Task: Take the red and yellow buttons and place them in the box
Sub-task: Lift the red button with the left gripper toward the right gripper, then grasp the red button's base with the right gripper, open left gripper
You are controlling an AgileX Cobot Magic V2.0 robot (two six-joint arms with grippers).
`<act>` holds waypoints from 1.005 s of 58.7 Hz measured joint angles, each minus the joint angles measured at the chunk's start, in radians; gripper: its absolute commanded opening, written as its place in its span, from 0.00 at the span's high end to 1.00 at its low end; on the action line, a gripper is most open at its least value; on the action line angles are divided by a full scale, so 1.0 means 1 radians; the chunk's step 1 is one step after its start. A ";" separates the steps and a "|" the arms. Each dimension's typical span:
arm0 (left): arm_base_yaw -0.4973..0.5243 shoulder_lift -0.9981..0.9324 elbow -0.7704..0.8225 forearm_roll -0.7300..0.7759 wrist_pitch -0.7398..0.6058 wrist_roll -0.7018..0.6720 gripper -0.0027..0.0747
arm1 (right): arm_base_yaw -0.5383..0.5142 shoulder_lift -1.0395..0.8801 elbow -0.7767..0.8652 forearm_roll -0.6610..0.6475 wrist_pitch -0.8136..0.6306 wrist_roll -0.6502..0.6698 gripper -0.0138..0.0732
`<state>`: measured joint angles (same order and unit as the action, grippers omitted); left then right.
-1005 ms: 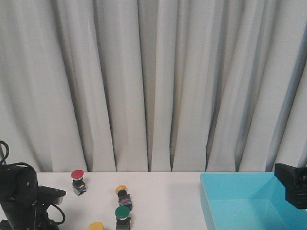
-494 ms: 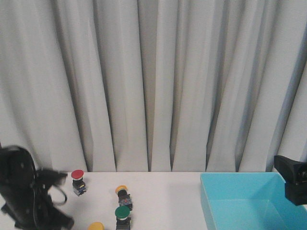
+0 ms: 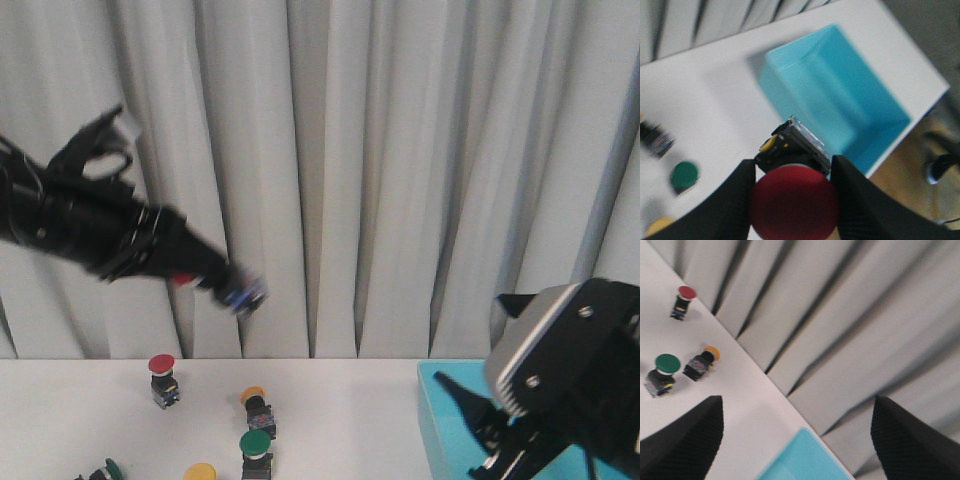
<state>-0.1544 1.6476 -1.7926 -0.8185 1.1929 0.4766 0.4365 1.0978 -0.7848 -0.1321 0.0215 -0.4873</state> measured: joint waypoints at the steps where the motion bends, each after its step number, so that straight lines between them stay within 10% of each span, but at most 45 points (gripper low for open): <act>1: -0.005 0.000 -0.005 -0.035 0.000 0.011 0.97 | 0.008 0.005 0.000 0.000 -0.003 -0.003 0.18; 59: -0.339 0.094 -0.009 -0.041 -0.169 -0.111 0.97 | 0.074 0.041 0.000 -0.057 -0.160 -0.210 0.18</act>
<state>-0.4938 1.7415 -1.8016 -0.8600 1.0240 0.3657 0.5105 1.1387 -0.7848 -0.1894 -0.1380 -0.6975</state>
